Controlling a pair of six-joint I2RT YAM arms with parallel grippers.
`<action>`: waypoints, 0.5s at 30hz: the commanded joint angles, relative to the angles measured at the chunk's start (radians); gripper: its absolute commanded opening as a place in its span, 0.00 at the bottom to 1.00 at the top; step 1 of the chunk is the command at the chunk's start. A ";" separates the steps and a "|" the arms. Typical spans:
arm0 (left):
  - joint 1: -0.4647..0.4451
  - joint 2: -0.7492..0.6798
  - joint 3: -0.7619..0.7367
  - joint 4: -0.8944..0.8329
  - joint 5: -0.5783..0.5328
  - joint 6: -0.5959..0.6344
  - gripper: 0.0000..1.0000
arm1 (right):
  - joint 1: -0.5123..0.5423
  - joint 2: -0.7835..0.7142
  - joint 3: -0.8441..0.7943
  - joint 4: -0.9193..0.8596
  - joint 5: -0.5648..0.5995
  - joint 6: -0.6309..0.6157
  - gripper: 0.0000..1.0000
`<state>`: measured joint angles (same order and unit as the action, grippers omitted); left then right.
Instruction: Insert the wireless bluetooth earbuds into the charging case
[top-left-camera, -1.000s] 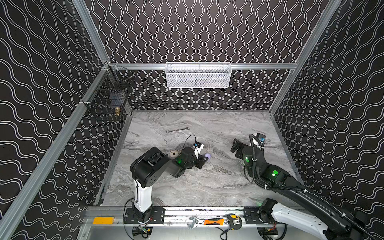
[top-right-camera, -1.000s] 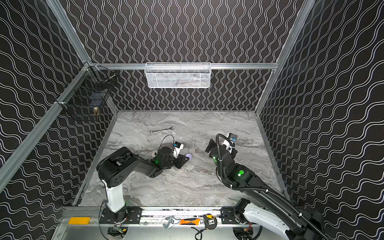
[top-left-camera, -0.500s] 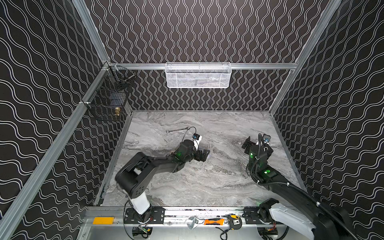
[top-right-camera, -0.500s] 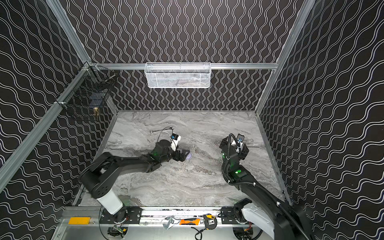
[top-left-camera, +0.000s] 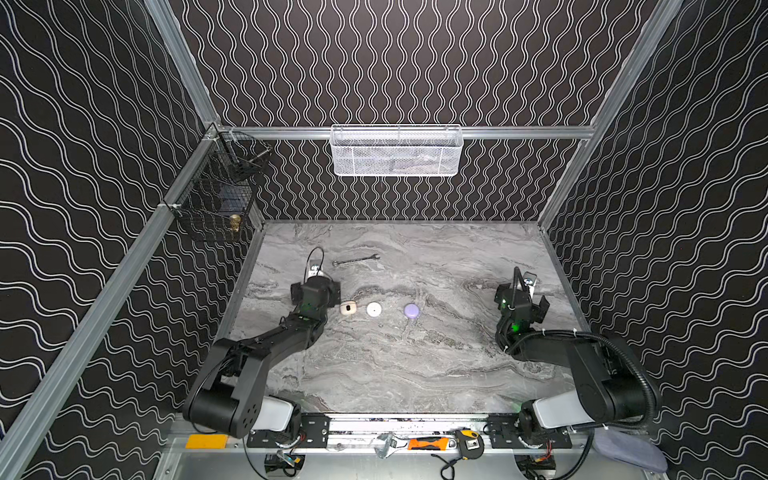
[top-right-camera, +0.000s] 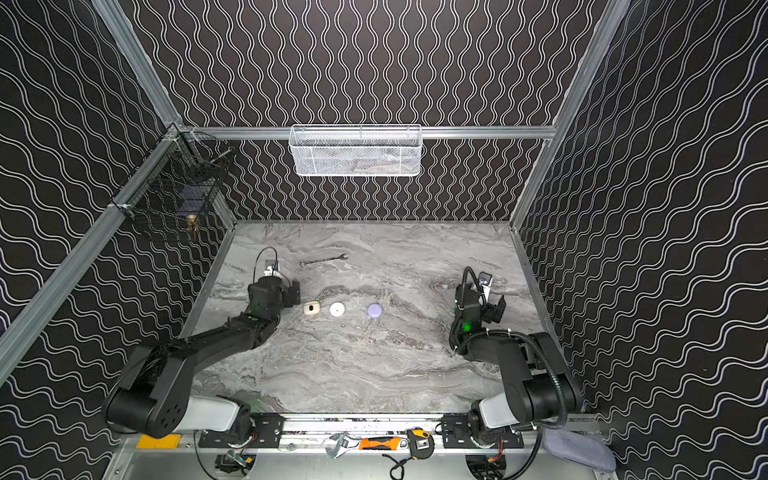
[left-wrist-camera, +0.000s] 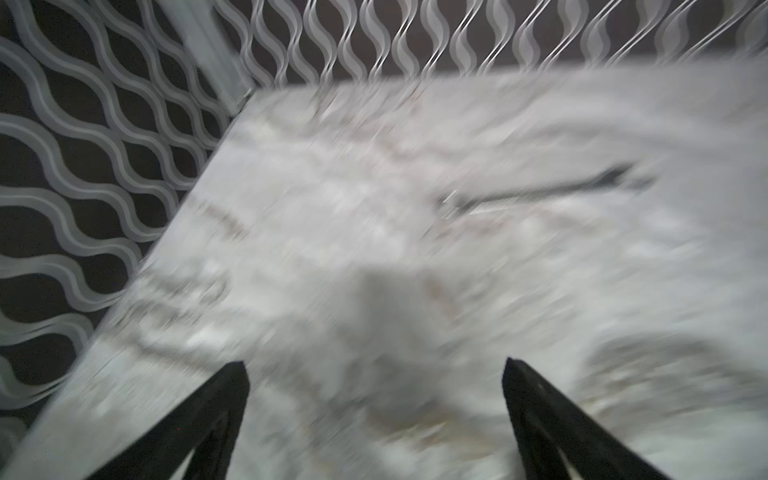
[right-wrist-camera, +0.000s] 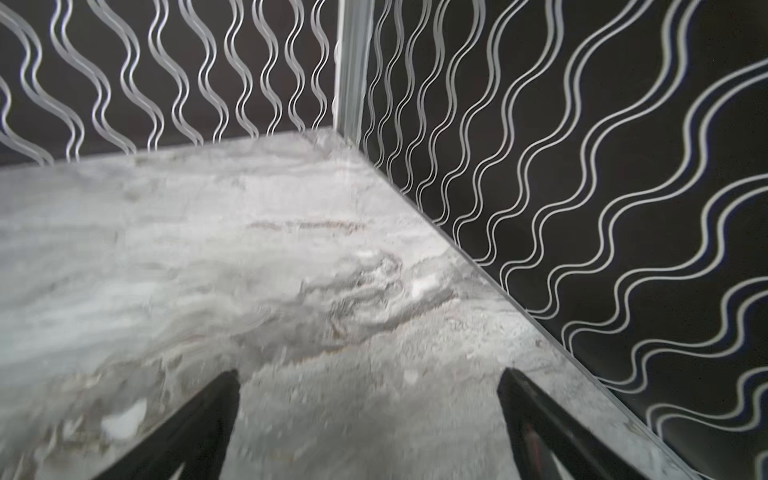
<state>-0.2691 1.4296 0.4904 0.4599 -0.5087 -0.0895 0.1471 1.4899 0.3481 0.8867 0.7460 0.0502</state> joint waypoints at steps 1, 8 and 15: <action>0.028 0.063 -0.076 0.320 -0.131 0.100 0.99 | -0.066 0.031 -0.051 0.260 -0.245 -0.050 1.00; 0.077 0.209 -0.175 0.712 0.040 0.196 0.99 | -0.142 0.072 -0.135 0.427 -0.503 -0.049 0.99; 0.160 0.248 -0.130 0.620 0.238 0.153 0.99 | -0.142 0.053 -0.105 0.333 -0.455 -0.022 1.00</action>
<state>-0.1226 1.6550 0.3660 0.9939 -0.3740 0.0578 0.0044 1.5471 0.2398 1.1759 0.3019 0.0330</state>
